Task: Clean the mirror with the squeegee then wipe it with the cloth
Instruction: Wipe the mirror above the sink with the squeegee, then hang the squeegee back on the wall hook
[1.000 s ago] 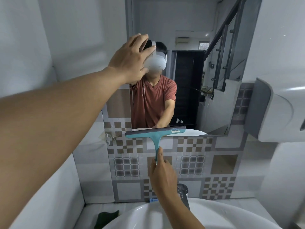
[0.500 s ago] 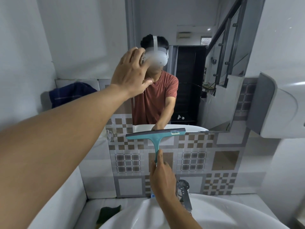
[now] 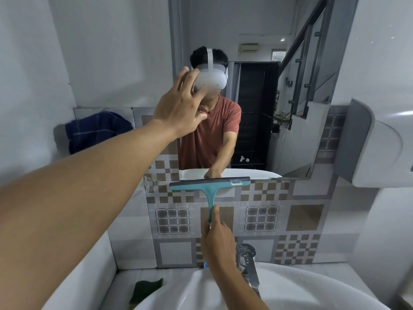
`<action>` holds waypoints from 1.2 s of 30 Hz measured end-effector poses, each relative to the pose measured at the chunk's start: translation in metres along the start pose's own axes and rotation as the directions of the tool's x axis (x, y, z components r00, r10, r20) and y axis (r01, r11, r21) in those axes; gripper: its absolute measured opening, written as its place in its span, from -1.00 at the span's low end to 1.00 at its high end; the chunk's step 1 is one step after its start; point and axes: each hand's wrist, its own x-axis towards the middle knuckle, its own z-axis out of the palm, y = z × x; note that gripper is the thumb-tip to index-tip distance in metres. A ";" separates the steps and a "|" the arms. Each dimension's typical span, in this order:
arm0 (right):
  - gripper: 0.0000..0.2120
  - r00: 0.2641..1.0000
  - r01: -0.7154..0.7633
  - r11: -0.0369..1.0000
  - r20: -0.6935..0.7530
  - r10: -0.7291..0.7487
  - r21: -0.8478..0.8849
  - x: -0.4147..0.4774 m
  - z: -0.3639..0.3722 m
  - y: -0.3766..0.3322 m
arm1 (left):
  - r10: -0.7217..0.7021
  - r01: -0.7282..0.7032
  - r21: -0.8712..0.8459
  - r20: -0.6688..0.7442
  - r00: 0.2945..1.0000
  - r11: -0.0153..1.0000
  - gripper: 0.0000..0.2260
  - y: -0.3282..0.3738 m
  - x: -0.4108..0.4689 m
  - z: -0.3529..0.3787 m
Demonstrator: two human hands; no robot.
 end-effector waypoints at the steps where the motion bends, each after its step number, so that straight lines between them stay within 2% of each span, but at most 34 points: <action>1: -0.46 1.000 -0.003 1.000 0.011 0.003 -0.004 0.000 0.001 0.000 | -0.003 0.003 0.001 -0.001 1.000 1.000 -0.27 0.000 0.000 0.000; 11: -0.65 0.998 -0.031 0.997 0.054 0.028 0.064 -0.007 0.011 0.007 | -0.006 0.005 -0.028 -0.025 1.000 1.000 -0.28 -0.001 0.001 0.006; 15: -0.63 0.997 0.007 0.998 0.079 -0.011 0.059 -0.016 0.000 0.006 | -0.015 0.015 -0.041 -0.003 1.000 0.999 -0.27 0.001 0.002 0.003; 17: -0.69 0.992 0.015 0.997 0.120 -0.024 0.075 -0.021 -0.012 0.006 | -0.007 0.007 -0.047 0.013 1.000 0.999 -0.28 0.001 0.000 0.001; 20: -0.81 0.980 0.023 0.997 0.197 -0.037 0.069 -0.026 -0.042 0.003 | 0.012 -0.010 -0.109 0.017 1.000 0.994 -0.34 0.005 -0.013 -0.006; 22: -0.83 0.971 0.051 0.998 0.232 -0.059 0.041 -0.028 -0.065 0.000 | 0.045 -0.037 -0.213 0.030 0.999 0.976 -0.38 0.016 -0.029 -0.011; 25: -0.81 0.951 0.086 0.996 0.301 -0.075 -0.021 -0.026 -0.102 -0.006 | 0.083 -0.012 -0.423 0.150 0.985 0.906 -0.49 0.044 -0.064 -0.019; 28: -0.79 0.943 0.120 0.988 0.323 -0.083 -0.096 -0.022 -0.141 -0.012 | 0.106 0.128 -0.589 0.345 0.932 0.798 -0.63 0.071 -0.099 -0.029; 30: -0.79 0.941 0.137 0.983 0.328 -0.091 -0.122 -0.020 -0.165 -0.017 | 0.127 0.212 -0.641 0.440 0.889 0.738 -0.67 0.086 -0.118 -0.034; 33: -0.80 0.929 0.171 0.973 0.356 -0.106 -0.155 -0.015 -0.192 -0.021 | 0.173 0.254 -0.667 0.504 0.846 0.700 -0.69 0.102 -0.140 -0.037; 36: -0.77 0.912 0.224 0.954 0.388 -0.133 -0.200 -0.013 -0.214 -0.027 | 0.182 0.249 -0.682 0.494 0.850 0.688 -0.76 0.108 -0.151 -0.039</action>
